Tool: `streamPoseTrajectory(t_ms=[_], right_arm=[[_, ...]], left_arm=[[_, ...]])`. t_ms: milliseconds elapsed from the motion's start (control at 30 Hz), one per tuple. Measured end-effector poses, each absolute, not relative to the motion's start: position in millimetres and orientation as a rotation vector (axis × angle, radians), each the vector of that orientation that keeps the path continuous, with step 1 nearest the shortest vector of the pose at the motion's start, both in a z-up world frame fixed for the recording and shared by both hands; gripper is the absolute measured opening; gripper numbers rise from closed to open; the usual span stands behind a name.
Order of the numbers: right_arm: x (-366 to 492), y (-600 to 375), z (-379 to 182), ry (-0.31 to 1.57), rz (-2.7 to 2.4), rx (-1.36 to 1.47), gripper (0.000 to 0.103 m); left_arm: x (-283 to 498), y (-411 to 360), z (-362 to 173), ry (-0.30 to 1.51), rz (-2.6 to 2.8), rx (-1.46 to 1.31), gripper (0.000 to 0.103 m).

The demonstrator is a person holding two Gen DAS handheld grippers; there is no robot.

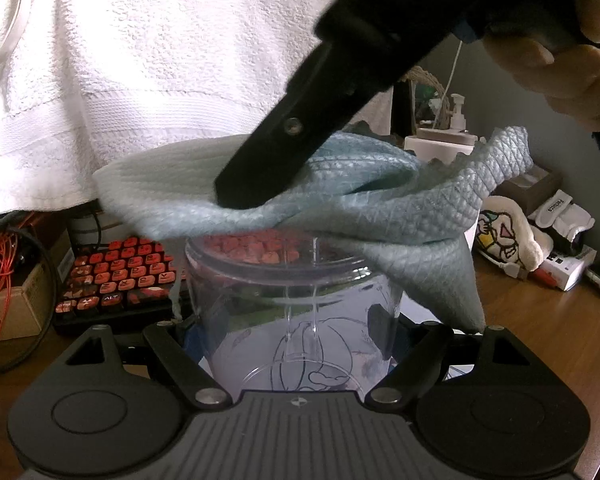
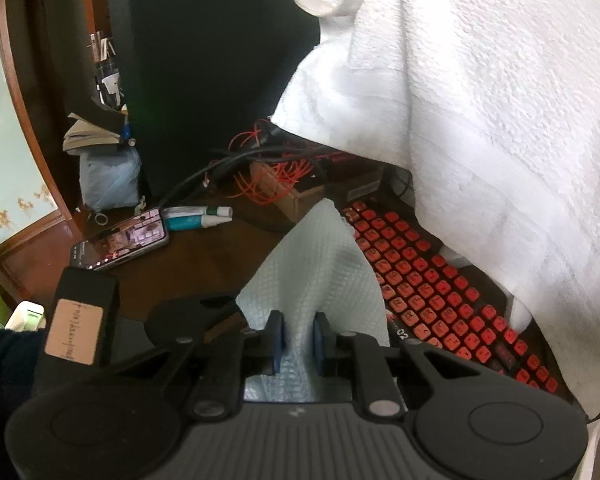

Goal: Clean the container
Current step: 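Rub the blue cloth back and forth over the jug's base with the right gripper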

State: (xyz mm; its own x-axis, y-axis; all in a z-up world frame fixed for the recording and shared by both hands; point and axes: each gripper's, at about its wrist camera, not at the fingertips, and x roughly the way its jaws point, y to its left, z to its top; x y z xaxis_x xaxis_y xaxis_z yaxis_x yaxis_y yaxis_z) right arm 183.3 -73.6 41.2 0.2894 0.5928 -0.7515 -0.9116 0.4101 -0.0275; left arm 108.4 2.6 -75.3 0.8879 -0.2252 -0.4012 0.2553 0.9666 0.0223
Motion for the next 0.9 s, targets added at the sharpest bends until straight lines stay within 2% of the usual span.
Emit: streamPoseTrajectory(t_ms=[900], right_arm=[[149.5,-84.4,44.5,0.763,1.044,-0.498,0.015]], left_arm=[[104.6,2.0,-73.2,0.405,-0.247,0.065,0.083]])
